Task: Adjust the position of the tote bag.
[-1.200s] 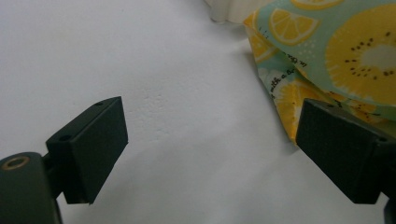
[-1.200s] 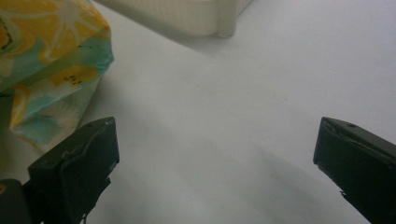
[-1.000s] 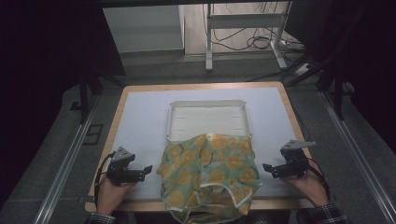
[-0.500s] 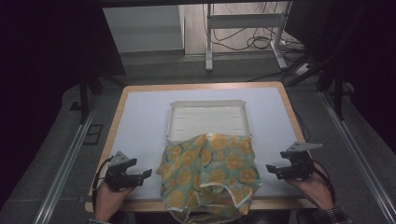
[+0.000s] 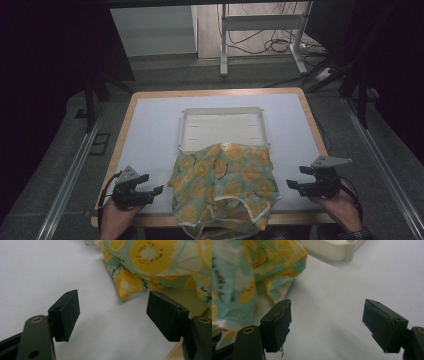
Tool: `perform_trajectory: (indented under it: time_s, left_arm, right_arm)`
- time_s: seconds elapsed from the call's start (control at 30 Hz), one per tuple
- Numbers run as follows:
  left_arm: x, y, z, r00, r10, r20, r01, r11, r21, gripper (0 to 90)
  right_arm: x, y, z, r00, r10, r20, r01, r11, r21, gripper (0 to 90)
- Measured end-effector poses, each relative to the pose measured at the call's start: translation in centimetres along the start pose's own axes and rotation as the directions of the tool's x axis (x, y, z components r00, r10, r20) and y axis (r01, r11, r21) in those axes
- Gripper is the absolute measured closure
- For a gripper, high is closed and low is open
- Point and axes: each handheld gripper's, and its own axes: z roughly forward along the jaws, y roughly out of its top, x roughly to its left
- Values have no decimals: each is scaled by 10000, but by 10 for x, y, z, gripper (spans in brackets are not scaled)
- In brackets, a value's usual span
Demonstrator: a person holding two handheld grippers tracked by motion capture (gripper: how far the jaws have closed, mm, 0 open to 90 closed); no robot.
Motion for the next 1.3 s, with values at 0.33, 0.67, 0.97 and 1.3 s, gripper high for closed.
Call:
perform_trajectory:
  time_s: [0.33, 0.67, 0.97, 1.3]
  left_arm:
    - [-11, 0, -8, 9991, 46, 420, -38, 9998, -183, 318]
    - [-19, -3, -11, 9972, 90, 746, -73, 9997, -231, 341]
    - [-40, 0, -18, 9916, 501, 1194, -453, 9981, -427, 388]
    - [-60, -1, -28, 9877, 918, 1269, -864, 9951, -480, 365]
  right_arm:
    - [11, -2, -6, 9986, -62, -531, 63, 10000, 6, 237]
    - [24, -5, -11, 9949, 183, -991, -161, 9996, 227, 285]
    - [35, -5, -18, 9926, -277, -1179, 298, 9994, 159, 397]
    - [46, -8, -30, 9880, -600, -1422, 594, 9982, -90, 487]
